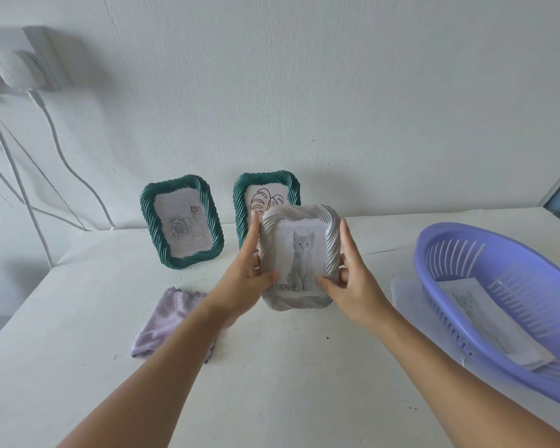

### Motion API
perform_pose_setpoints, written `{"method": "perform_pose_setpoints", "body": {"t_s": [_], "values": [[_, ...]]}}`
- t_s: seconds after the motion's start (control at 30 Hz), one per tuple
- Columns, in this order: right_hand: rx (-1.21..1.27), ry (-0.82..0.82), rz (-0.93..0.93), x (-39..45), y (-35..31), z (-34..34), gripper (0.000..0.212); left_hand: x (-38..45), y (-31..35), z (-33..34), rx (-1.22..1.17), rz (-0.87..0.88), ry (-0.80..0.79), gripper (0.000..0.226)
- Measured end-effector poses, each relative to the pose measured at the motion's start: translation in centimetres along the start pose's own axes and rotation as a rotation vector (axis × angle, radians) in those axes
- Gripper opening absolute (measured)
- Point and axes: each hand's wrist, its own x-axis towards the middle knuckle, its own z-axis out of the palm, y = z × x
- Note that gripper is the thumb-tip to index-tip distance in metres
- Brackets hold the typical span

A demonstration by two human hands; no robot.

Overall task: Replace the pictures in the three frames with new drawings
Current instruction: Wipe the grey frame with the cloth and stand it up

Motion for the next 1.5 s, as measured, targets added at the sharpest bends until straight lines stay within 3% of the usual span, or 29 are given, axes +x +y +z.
{"method": "perform_pose_setpoints", "body": {"t_s": [0.27, 0.47, 0.7, 1.2, 1.5], "values": [[-0.117, 0.171, 0.016, 1.4, -0.1, -1.5, 0.111, 4.7, 0.5, 1.9, 0.088, 0.095, -0.029, 0.112], [-0.141, 0.322, 0.070, 4.3, 0.2, -3.0, 0.106, 9.3, 1.3, 4.1, 0.250, 0.073, 0.051, 0.108], [-0.154, 0.441, 0.102, 7.0, 1.2, -4.4, 0.108, 12.9, 2.3, 6.2, 0.243, 0.086, 0.006, 0.104], [-0.157, 0.502, 0.102, 6.7, 3.3, -4.6, 0.105, 14.0, 0.2, 6.7, 0.379, 0.100, -0.049, 0.107], [-0.136, 0.449, 0.128, 4.9, 2.7, -4.7, 0.099, 12.5, 0.2, 6.8, 0.410, 0.066, -0.063, 0.102]]}}
